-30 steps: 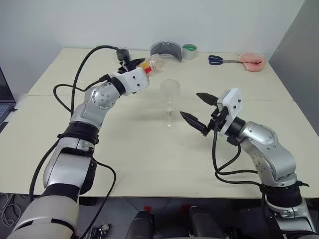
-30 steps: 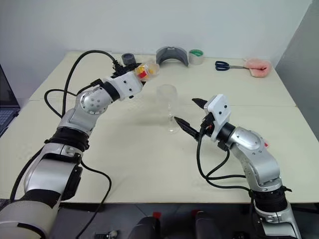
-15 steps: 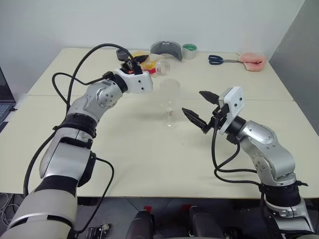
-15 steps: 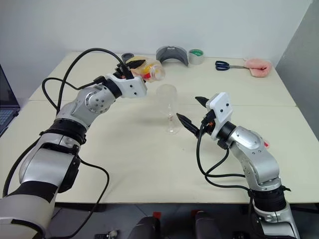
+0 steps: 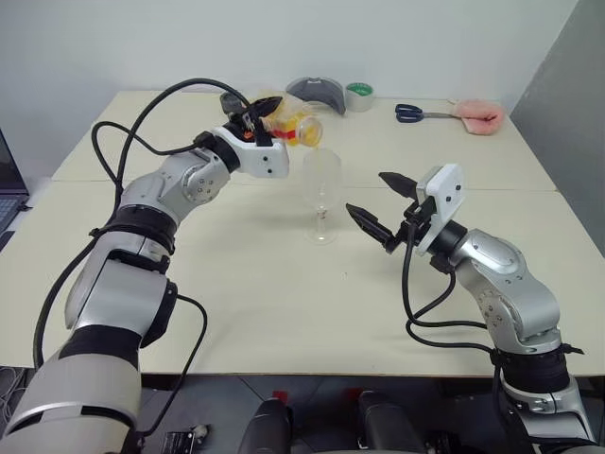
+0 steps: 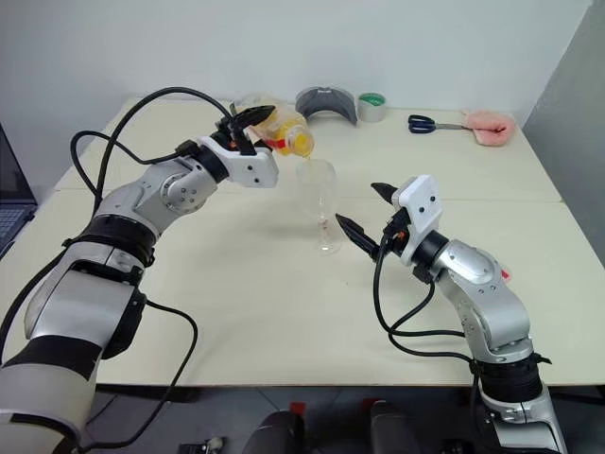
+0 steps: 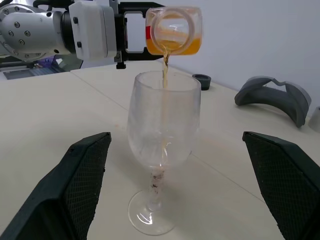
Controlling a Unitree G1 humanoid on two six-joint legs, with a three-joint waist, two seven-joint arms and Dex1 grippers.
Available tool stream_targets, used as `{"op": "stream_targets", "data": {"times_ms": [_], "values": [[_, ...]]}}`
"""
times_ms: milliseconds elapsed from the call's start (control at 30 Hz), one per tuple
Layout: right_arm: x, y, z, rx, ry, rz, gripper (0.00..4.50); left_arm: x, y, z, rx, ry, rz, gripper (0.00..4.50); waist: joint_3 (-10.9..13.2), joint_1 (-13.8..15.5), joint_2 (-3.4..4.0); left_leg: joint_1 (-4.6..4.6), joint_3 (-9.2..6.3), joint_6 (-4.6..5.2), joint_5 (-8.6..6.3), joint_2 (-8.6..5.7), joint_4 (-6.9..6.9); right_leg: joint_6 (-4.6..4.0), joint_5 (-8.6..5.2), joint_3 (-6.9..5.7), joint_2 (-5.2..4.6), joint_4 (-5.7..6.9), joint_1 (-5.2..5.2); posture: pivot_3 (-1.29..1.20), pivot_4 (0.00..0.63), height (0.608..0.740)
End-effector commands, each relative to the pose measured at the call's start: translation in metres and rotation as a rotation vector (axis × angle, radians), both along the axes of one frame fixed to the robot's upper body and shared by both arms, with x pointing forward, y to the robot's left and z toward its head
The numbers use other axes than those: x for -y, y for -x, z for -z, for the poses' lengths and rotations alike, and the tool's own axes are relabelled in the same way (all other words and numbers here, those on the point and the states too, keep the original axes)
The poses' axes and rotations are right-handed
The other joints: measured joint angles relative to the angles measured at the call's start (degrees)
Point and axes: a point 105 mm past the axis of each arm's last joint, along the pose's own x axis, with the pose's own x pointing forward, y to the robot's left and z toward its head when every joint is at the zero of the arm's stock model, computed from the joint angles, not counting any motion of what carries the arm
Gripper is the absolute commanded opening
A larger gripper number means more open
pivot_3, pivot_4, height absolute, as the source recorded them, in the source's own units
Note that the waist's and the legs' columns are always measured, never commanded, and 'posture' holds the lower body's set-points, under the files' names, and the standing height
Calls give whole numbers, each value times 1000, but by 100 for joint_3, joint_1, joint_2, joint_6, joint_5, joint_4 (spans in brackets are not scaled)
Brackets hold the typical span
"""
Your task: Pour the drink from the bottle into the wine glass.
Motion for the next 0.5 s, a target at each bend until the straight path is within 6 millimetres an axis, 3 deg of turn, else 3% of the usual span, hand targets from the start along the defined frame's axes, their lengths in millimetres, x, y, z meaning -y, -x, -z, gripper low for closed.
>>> {"op": "stream_targets", "data": {"times_ms": [33,500], "values": [[0,5,-11,52,-13,-5,4500,1,6,-30,100,9,20,1713,0,-1,0,0,0,0,0,0,0,0,0,0,0,0,0,0,150,740],[-1,5,-8,37,-8,-8,4500,2,10,-39,159,-8,34,1713,0,-2,0,0,3,0,0,0,2,0,0,2,0,5,-2,0,150,740]]}}
